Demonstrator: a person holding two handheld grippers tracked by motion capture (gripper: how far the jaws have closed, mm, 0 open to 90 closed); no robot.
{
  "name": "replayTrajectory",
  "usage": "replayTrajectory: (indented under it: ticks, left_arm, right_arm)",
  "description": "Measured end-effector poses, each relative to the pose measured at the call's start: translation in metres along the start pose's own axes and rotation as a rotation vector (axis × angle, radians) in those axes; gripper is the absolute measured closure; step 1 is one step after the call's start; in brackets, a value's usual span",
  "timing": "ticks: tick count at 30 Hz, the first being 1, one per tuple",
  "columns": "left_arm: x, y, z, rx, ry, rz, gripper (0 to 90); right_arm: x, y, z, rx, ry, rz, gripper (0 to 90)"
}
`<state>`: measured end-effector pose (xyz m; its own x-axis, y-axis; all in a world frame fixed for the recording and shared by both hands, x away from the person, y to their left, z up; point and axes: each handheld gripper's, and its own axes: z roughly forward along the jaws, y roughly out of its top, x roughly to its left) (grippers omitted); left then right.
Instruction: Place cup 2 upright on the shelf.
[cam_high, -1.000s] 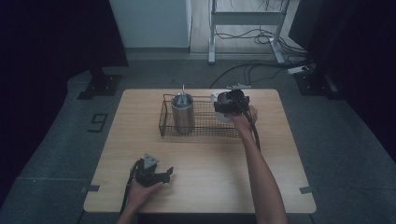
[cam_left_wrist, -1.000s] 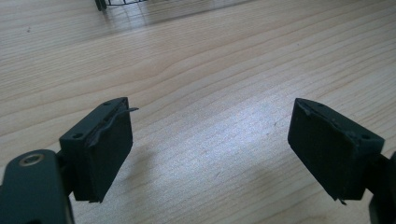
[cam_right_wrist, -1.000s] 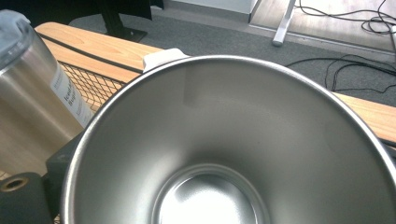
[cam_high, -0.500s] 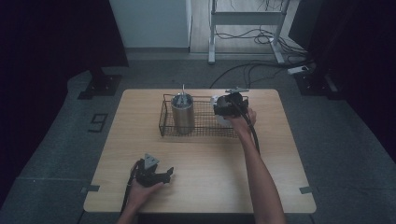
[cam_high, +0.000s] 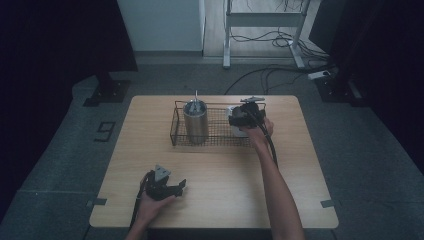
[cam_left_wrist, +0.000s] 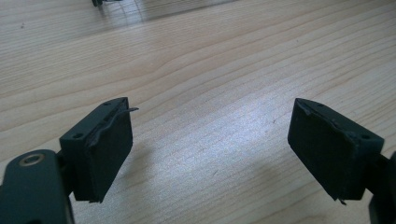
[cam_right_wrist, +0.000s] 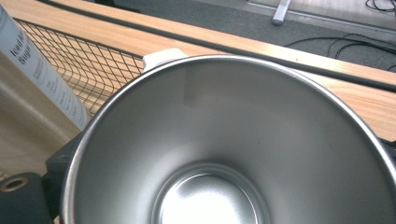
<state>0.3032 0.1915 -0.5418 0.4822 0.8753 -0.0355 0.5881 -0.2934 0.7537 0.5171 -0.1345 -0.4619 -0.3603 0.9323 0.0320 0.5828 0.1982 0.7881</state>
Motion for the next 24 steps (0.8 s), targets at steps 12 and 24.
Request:
replayTrajectory:
  ticks: [12, 24]
  left_arm:
    - [0.000, -0.001, 0.002, 0.005, 0.001, -0.001, 14.4]
    - [-0.001, -0.001, 0.002, 0.010, -0.001, -0.002, 14.4]
  right_arm:
    - [0.004, -0.008, 0.011, 0.055, -0.015, -0.001, 6.1]
    - [0.004, -0.012, 0.017, 0.103, -0.042, -0.008, 6.1]
